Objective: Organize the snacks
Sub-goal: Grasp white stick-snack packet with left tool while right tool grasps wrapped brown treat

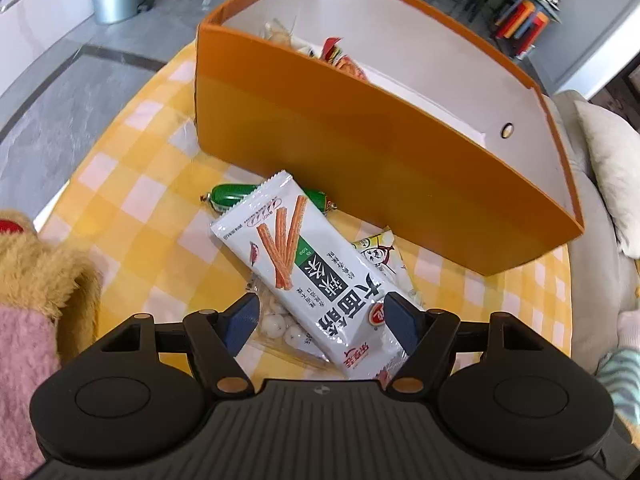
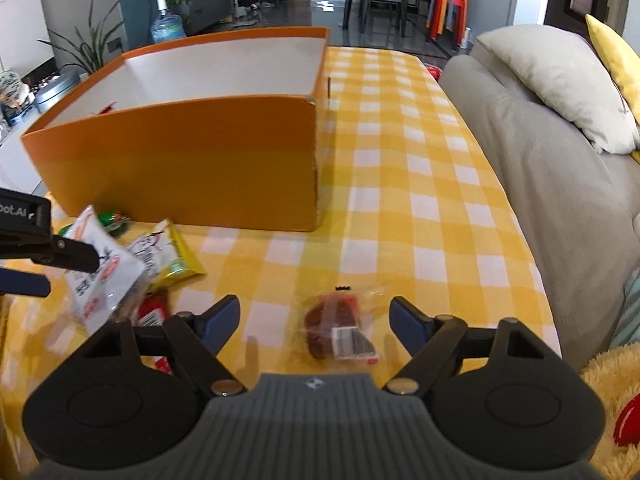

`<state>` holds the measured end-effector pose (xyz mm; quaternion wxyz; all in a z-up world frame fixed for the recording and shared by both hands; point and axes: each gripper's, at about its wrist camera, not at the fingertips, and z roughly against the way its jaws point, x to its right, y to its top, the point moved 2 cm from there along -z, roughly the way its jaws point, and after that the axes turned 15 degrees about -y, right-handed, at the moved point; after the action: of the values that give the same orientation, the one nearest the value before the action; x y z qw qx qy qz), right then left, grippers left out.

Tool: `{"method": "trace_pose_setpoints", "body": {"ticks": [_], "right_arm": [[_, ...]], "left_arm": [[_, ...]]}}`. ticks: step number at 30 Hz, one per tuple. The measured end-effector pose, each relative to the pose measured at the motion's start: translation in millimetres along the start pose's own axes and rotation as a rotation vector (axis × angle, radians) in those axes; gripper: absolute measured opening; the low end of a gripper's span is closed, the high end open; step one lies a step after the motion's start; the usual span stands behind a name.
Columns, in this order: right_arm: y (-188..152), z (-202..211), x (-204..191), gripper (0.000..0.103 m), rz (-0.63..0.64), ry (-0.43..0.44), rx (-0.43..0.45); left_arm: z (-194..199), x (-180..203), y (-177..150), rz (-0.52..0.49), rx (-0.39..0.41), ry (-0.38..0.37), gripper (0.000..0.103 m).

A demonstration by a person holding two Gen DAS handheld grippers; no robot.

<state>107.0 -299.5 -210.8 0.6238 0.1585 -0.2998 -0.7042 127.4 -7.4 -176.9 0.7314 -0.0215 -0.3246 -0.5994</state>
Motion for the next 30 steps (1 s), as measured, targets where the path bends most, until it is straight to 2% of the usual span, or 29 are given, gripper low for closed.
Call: {"method": "trace_pose_setpoints", "body": {"ticks": [5,7,16,21,28,30], "right_arm": [[1,-13,-1,0.056,0.000,-0.002,-0.034],[-1,-15,-3,0.041,0.026,-0.016,-0.030],[-1,-13,-13,0.041,0.076,0.029,-0.010],[0,-14,-10,0.041,0.061,0.040,-0.018],[-1,-14,-12,0.041,0.079,0.035,-0.012],[-1,-14,-12,0.041,0.079,0.035,-0.012]], "left_arm": [[-9,-7,5,0.077,-0.026,0.014,0.084],[-10,-11,9,0.122,-0.023,0.024,0.084],[-17,-16,22,0.257,-0.007,0.058,0.089],[-21,-23,30,0.326,0.003,0.066,0.090],[-28,-30,37,0.313,-0.017,0.092,0.090],[-28,-31,37,0.304,-0.023,0.083,0.086]]}}
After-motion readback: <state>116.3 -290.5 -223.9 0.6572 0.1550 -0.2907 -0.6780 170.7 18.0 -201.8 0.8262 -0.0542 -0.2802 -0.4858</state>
